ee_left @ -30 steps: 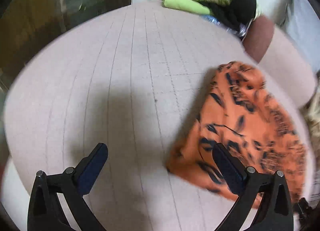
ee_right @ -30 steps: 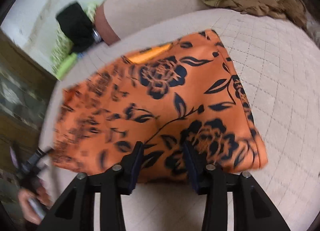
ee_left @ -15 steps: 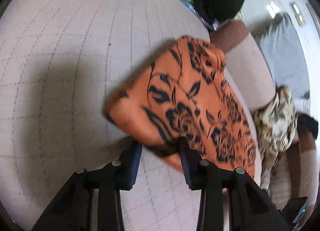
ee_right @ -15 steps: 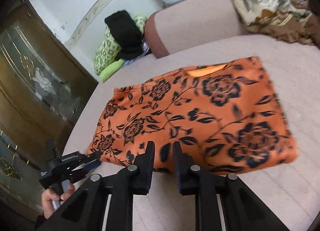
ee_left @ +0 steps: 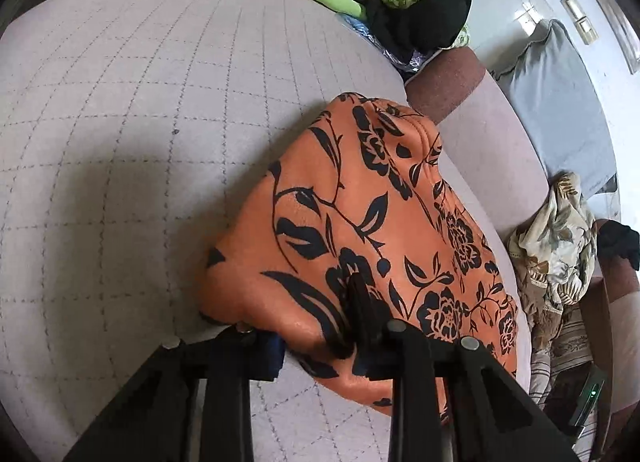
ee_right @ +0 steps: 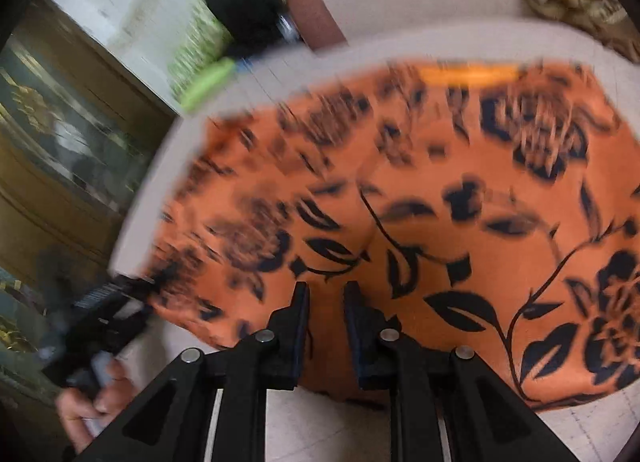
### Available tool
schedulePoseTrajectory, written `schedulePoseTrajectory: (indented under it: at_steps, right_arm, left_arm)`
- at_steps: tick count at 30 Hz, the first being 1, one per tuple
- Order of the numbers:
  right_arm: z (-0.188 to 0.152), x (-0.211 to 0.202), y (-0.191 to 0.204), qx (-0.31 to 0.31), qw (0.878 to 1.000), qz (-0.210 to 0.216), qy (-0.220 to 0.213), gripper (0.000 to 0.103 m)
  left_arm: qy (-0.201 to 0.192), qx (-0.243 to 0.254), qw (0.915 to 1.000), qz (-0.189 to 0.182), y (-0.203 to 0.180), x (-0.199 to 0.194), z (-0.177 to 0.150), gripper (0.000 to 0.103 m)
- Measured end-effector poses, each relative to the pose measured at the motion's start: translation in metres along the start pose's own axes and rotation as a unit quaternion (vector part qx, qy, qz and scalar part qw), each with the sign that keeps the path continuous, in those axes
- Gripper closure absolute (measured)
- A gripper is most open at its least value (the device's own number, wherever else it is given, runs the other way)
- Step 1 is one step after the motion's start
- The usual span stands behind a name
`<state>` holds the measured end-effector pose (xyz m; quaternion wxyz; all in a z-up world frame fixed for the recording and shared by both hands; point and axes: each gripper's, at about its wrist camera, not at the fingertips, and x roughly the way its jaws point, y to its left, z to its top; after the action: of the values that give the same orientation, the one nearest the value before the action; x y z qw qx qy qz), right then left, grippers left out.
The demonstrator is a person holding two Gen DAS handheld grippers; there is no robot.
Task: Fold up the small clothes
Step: 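Grasp the folded dress edge with the left gripper while the right gripper grasps it, folding it over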
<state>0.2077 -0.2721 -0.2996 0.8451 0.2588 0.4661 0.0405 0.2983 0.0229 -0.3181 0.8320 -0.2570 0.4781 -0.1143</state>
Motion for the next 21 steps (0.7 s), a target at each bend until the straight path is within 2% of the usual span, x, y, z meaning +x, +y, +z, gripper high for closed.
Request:
schedulePoseTrajectory:
  at_steps: [2, 4, 6, 8, 9, 10, 11, 15, 21]
  right_arm:
    - [0.002, -0.006, 0.0, 0.002, 1.0, 0.011, -0.004, 0.085]
    - [0.001, -0.015, 0.001, 0.003, 0.999, 0.026, -0.023, 0.084]
    - [0.0, -0.018, 0.003, -0.003, 0.999, 0.027, -0.033, 0.084]
    - [-0.002, -0.01, 0.002, -0.006, 1.0, 0.01, -0.019, 0.084]
    - [-0.005, -0.001, -0.002, 0.0, 1.0, 0.003, -0.004, 0.085]
    - [-0.005, 0.0, -0.003, 0.002, 1.0, 0.007, -0.006, 0.085]
    - [-0.004, -0.004, -0.004, 0.008, 1.0, 0.014, -0.008, 0.085]
    - [-0.003, -0.019, -0.015, 0.034, 0.999, 0.028, -0.007, 0.086]
    - [0.009, -0.058, -0.047, 0.081, 0.995, 0.021, -0.058, 0.084]
  left_arm:
    - [0.005, -0.006, 1.0, 0.001, 0.002, 0.003, 0.001, 0.063]
    - [0.004, -0.023, 0.9992, -0.031, 0.002, 0.006, 0.002, 0.036]
    - [-0.004, -0.024, 0.9993, -0.03, -0.003, 0.006, 0.002, 0.034]
    - [-0.019, -0.01, 0.9997, -0.014, -0.009, 0.007, -0.001, 0.036]
    - [-0.031, -0.006, 0.9995, -0.003, -0.012, 0.007, -0.003, 0.052]
    - [-0.043, 0.004, 0.9989, 0.016, -0.016, 0.007, -0.004, 0.073]
    - [-0.047, 0.011, 0.9984, 0.029, -0.017, 0.008, -0.004, 0.079]
    - [-0.057, 0.005, 0.9982, 0.019, -0.018, 0.005, -0.003, 0.085]
    - [-0.091, 0.091, 0.9917, 0.003, -0.057, -0.019, -0.005, 0.087]
